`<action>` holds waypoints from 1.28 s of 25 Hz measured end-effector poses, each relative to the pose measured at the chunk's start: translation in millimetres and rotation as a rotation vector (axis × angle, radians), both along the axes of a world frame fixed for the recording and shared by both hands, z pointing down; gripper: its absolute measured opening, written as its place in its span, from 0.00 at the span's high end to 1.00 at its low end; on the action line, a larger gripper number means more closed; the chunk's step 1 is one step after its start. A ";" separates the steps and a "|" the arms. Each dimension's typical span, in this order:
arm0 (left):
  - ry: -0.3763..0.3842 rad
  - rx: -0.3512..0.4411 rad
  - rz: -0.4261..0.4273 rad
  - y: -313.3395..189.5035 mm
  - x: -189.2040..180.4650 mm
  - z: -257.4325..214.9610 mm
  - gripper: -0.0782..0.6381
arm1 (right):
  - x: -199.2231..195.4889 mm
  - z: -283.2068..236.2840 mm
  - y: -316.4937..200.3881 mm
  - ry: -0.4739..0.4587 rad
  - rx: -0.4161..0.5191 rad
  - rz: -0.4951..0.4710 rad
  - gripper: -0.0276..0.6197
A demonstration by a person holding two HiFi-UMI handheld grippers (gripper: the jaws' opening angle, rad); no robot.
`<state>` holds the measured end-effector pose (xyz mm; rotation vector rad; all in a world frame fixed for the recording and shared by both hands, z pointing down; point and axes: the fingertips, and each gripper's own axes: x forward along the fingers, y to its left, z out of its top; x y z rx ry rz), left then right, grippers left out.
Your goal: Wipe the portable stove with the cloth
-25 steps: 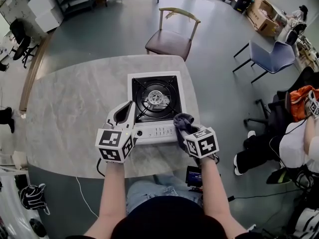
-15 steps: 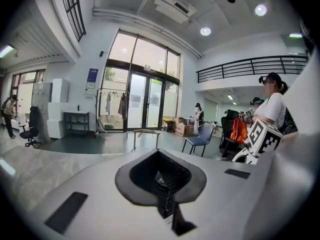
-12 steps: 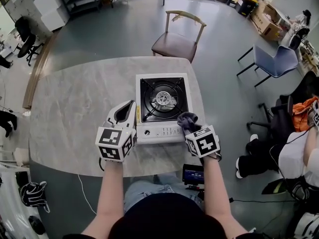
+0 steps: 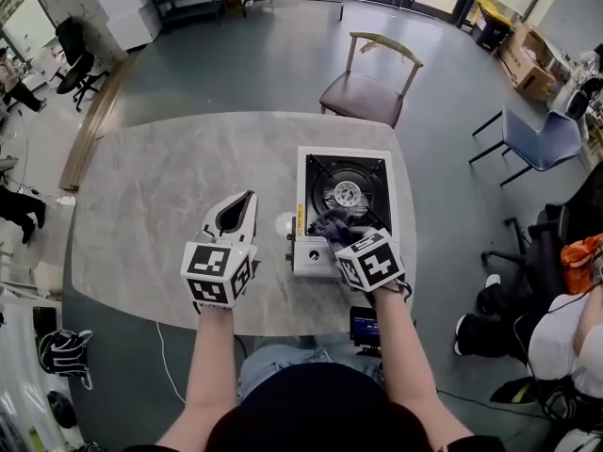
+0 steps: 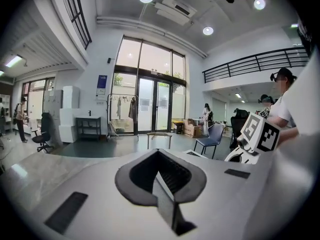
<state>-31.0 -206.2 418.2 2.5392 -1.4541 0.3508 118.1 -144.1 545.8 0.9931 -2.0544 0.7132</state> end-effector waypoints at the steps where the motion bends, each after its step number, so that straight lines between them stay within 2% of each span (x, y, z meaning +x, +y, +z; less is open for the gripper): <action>1: 0.003 0.001 -0.012 -0.3 -5.2 -0.2 0.89 | -6.1 4.7 1.0 0.004 -0.016 -0.017 0.85; 8: 0.027 0.001 -0.067 -8.2 -35.4 1.2 0.89 | -33.9 29.8 2.2 0.054 -0.091 -0.101 0.85; 12: 0.039 0.001 -0.079 -12.9 -37.6 2.5 0.89 | -29.9 28.5 -3.4 0.089 -0.102 -0.117 0.85; 16: 0.044 0.002 -0.078 -18.4 -33.9 3.4 0.89 | -25.3 31.7 -7.4 0.077 -0.124 -0.117 0.85; 23: 0.039 0.009 -0.091 -25.3 -35.6 1.5 0.89 | -7.1 32.1 -31.0 0.092 -0.102 -0.055 0.85; 27: 0.036 0.007 -0.099 -25.9 -35.2 0.7 0.89 | 1.1 31.4 -39.6 0.070 -0.102 -0.027 0.85; 32: 0.030 0.004 -0.086 -24.7 -26.6 2.0 0.89 | 29.4 33.2 -41.9 0.111 -0.087 0.012 0.85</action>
